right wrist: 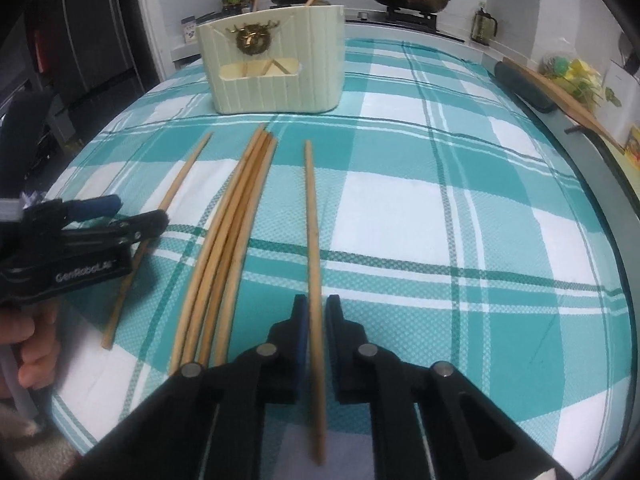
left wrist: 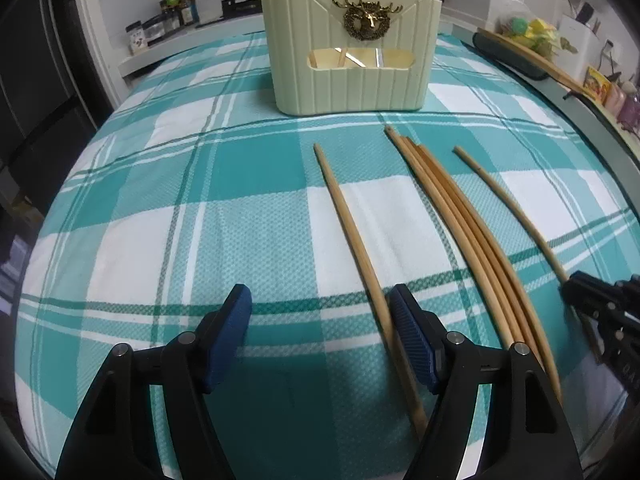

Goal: Organize utensils
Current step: 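Lower the right tool around a single chopstick while the left tool lowers around another chopstick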

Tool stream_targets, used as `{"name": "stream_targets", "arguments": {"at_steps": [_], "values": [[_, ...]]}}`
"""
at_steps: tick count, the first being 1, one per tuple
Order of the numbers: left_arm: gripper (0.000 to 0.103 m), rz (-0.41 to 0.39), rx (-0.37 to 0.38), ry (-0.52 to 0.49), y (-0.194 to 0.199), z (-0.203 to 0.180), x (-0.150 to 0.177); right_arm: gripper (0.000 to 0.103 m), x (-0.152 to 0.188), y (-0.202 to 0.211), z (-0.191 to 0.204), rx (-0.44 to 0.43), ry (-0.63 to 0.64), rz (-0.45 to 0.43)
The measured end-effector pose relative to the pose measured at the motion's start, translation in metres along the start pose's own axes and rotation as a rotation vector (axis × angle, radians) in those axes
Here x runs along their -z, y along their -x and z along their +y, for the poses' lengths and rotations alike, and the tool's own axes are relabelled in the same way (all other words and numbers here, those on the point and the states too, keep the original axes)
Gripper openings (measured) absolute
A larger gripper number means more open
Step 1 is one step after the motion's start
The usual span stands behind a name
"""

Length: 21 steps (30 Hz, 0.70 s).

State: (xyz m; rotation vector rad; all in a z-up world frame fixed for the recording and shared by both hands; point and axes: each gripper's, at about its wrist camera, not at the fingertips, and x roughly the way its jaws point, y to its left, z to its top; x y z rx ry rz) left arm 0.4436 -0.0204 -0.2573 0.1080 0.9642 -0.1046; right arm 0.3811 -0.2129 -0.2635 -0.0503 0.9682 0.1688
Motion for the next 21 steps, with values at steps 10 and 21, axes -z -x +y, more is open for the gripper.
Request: {"name": "stream_targets", "arguments": {"at_steps": [10, 21], "values": [[0.075, 0.056, 0.026, -0.052, 0.016, 0.029, 0.024, 0.007, 0.024, 0.019, -0.017, 0.040, -0.078, 0.044], [0.075, 0.128, 0.088, -0.090, -0.001, 0.027, -0.002, 0.026, 0.005, 0.019, -0.020, -0.009, 0.019, 0.126]]}}
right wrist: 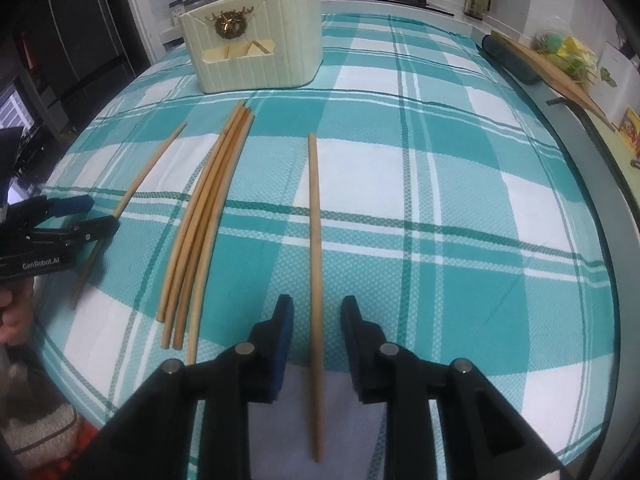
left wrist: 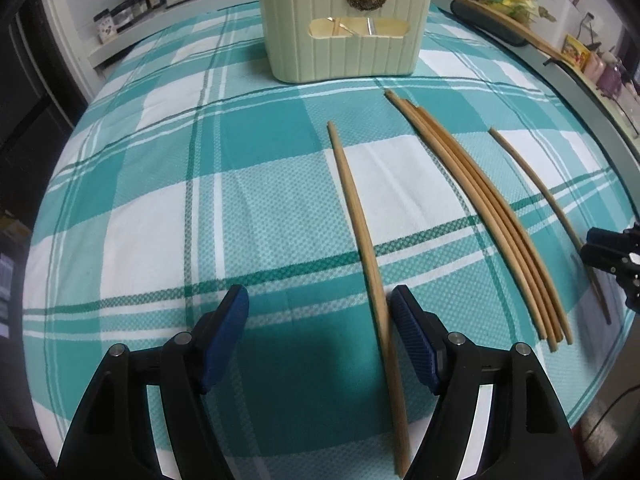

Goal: Organize utensils
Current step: 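Lower the right tool around a single chopstick while the left tool lowers around another chopstick, then close the right tool on its chopstick while the left tool grasps its chopstick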

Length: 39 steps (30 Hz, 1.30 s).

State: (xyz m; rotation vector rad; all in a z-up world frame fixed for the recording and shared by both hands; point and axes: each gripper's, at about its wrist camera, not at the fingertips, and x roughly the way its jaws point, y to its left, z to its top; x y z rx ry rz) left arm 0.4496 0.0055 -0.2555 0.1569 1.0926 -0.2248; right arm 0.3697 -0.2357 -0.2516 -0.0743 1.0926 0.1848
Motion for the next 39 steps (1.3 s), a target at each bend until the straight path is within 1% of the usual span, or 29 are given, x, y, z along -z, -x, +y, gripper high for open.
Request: {"name": "stream_targets", "arguments": {"at_steps": [3, 6, 11, 13, 14, 16, 18, 19, 21, 23, 24, 25, 26, 27, 28, 30, 32, 34, 39], "values": [[0.075, 0.016, 0.005, -0.007, -0.008, -0.002, -0.016, 0.026, -0.012, -0.008, -0.004, -0.023, 0.037, 0.061], [0.075, 0.029, 0.008, -0.016, -0.014, -0.004, -0.029, 0.026, -0.023, -0.018, -0.007, -0.020, 0.059, 0.099], [0.073, 0.051, 0.037, -0.015, -0.023, -0.004, -0.045, 0.025, -0.044, -0.031, -0.001, -0.025, 0.122, 0.124], [0.066, 0.058, 0.042, -0.015, -0.025, -0.004, -0.053, 0.025, -0.056, -0.038, 0.004, -0.035, 0.146, 0.130], [0.064, 0.064, 0.046, -0.015, -0.027, -0.003, -0.057, 0.025, -0.064, -0.042, 0.006, -0.040, 0.148, 0.133], [0.058, 0.077, 0.048, -0.014, -0.030, -0.002, -0.065, 0.025, -0.079, -0.050, 0.007, -0.053, 0.145, 0.141], [0.053, 0.088, 0.051, -0.011, -0.033, 0.000, -0.072, 0.021, -0.095, -0.058, 0.007, -0.062, 0.129, 0.149], [0.052, 0.093, 0.052, -0.008, -0.034, 0.000, -0.075, 0.020, -0.102, -0.061, 0.007, -0.064, 0.123, 0.153], [0.050, 0.102, 0.057, 0.000, -0.036, 0.003, -0.082, 0.015, -0.115, -0.068, 0.007, -0.069, 0.109, 0.161], [0.044, 0.108, 0.057, 0.005, -0.039, 0.003, -0.088, 0.011, -0.124, -0.073, 0.006, -0.069, 0.093, 0.166], [0.036, 0.110, 0.054, 0.006, -0.041, 0.003, -0.090, 0.008, -0.128, -0.076, 0.006, -0.069, 0.086, 0.166], [0.027, 0.110, 0.050, 0.005, -0.042, 0.003, -0.093, 0.007, -0.132, -0.078, 0.006, -0.064, 0.082, 0.167], [0.021, 0.109, 0.052, 0.006, -0.042, 0.003, -0.095, 0.007, -0.134, -0.079, 0.006, -0.066, 0.072, 0.165], [0.008, 0.111, 0.064, 0.009, -0.043, 0.002, -0.096, 0.007, -0.136, -0.080, 0.006, -0.068, 0.061, 0.162], [0.007, 0.111, 0.071, 0.016, -0.043, 0.001, -0.096, 0.007, -0.137, -0.080, 0.006, -0.067, 0.055, 0.159], [0.006, 0.101, 0.062, 0.017, -0.040, 0.000, -0.095, 0.007, -0.138, -0.079, 0.007, -0.072, 0.043, 0.142], [0.005, 0.074, 0.057, 0.014, -0.032, -0.001, -0.091, 0.007, -0.136, -0.075, 0.005, -0.102, 0.022, 0.123], [0.005, 0.037, 0.057, 0.018, -0.016, 0.001, -0.088, 0.007, -0.134, -0.064, 0.004, -0.109, 0.019, 0.091], [0.004, -0.112, 0.083, 0.041, 0.049, 0.008, -0.082, 0.007, -0.130, -0.013, -0.002, -0.124, 0.031, -0.031]]}}
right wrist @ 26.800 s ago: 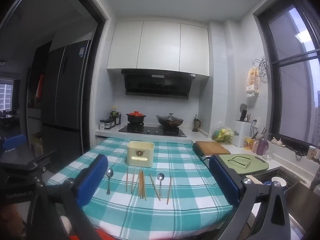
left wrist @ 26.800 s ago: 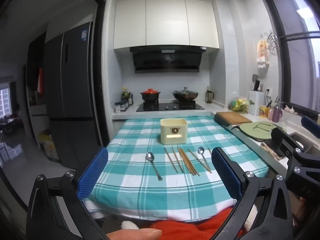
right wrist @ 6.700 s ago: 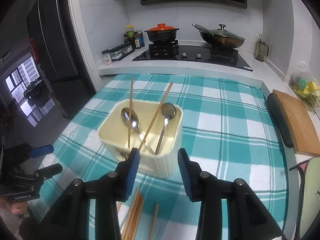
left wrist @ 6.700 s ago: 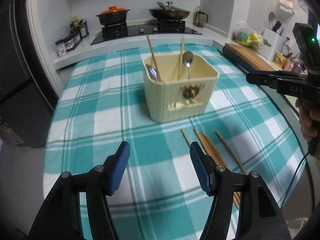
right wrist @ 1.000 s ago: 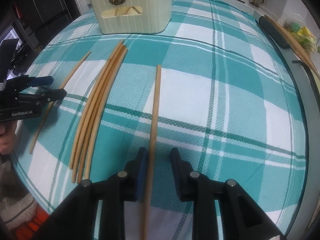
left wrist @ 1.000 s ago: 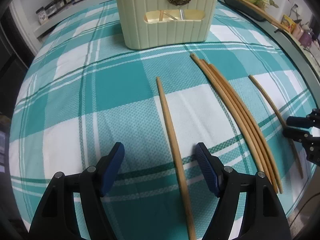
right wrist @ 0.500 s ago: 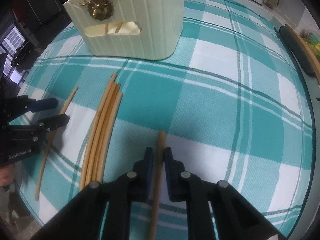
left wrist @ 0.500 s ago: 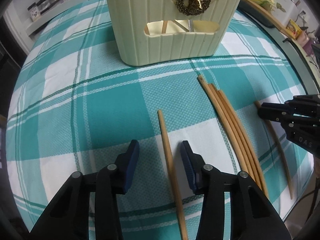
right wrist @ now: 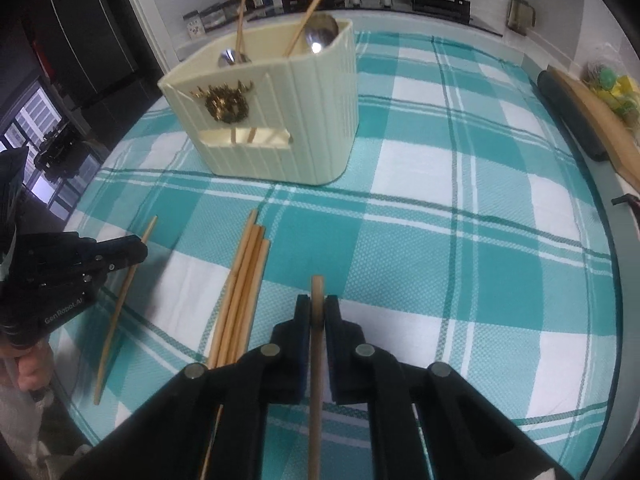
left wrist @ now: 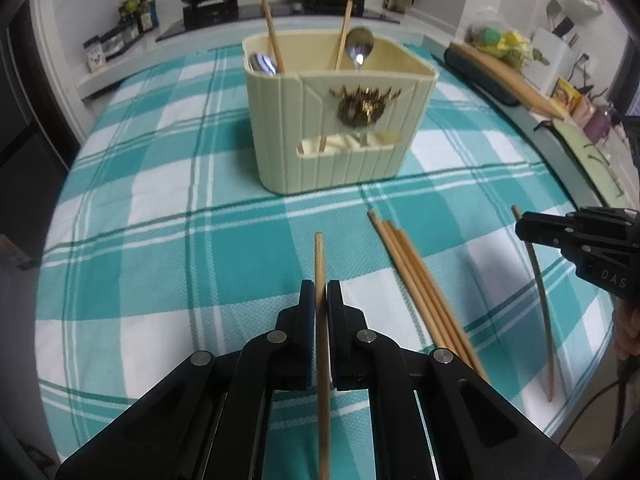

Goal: Organize utensils
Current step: 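Close the right tool on its chopstick while the left tool grasps its chopstick, then lift both chopsticks and carry them upright above the cream holder with both tools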

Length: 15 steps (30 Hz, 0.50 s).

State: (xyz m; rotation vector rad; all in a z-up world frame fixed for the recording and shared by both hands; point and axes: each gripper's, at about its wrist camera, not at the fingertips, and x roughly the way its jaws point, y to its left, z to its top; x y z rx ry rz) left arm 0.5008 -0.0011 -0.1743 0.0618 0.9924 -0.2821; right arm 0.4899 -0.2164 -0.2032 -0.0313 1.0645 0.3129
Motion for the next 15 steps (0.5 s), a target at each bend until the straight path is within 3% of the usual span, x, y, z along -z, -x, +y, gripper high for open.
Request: {"name": "stream_targets", "arguments": {"at_steps": [9, 15], "values": [[0.004, -0.240, 0.075, 0.033, 0.113, 0.001, 0.009, 0.007, 0.010, 0.116, 0.021, -0.030, 0.053, -0.246], [0.004, -0.324, 0.103, 0.057, 0.143, 0.003, 0.011, 0.007, 0.019, 0.170, 0.039, 0.002, 0.098, -0.413]]}}
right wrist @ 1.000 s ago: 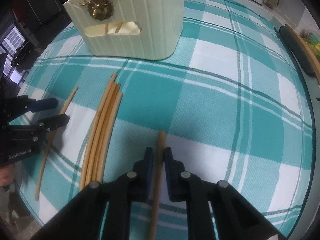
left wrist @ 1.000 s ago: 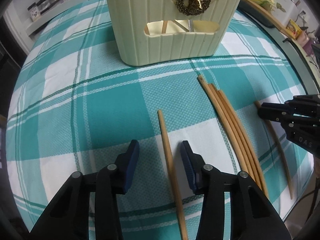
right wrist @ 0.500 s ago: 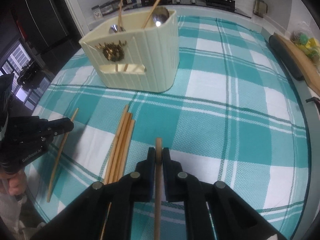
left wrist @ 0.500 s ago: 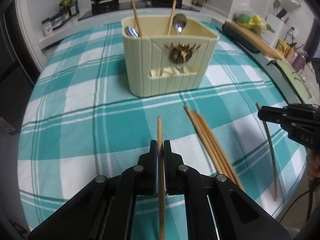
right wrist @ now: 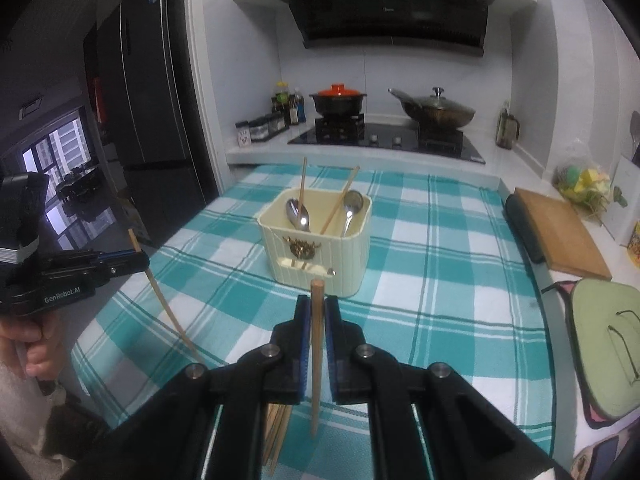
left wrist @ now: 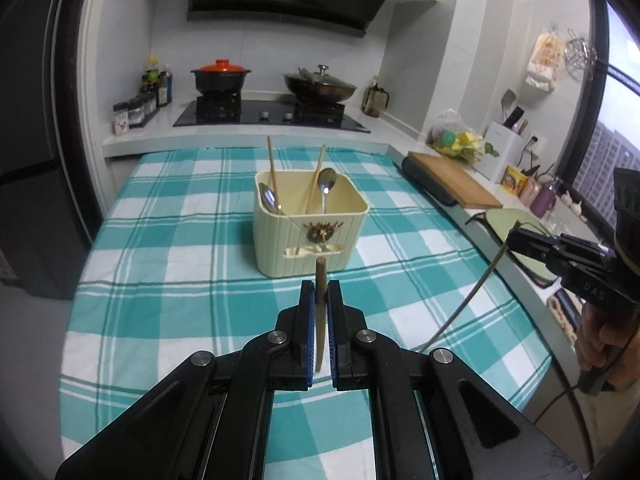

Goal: Organize utensils
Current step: 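Lift both chopsticks and carry them upright above the cream holder with both tools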

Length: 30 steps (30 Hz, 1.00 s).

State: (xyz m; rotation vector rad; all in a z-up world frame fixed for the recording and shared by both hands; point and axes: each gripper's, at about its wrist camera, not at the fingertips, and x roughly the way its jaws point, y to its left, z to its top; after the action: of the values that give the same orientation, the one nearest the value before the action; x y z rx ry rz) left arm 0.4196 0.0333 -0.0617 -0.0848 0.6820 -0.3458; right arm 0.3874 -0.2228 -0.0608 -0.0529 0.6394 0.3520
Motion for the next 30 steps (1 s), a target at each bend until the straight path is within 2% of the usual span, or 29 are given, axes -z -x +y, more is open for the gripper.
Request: {"name": "stream_targets", "arguments": {"at_steps": [5, 13, 19, 24, 30], "values": [[0.004, -0.023, 0.002, 0.013, 0.004, 0.001, -0.004, 0.007, -0.008, 0.015, 0.009, 0.031, 0.021, -0.095], [0.004, -0.073, 0.025, 0.017, 0.022, 0.002, -0.034, 0.007, -0.030, 0.015, 0.001, 0.032, -0.023, -0.150], [0.004, -0.115, 0.047, 0.022, 0.028, 0.003, -0.077, 0.007, -0.064, 0.013, -0.006, 0.035, -0.029, -0.197], [0.004, -0.204, 0.023, -0.016, 0.034, -0.001, -0.122, 0.007, -0.099, 0.010, -0.007, 0.043, -0.017, -0.247], [0.004, -0.268, -0.010, -0.001, 0.009, 0.009, -0.165, 0.007, -0.140, -0.004, -0.014, 0.053, -0.027, -0.314]]}}
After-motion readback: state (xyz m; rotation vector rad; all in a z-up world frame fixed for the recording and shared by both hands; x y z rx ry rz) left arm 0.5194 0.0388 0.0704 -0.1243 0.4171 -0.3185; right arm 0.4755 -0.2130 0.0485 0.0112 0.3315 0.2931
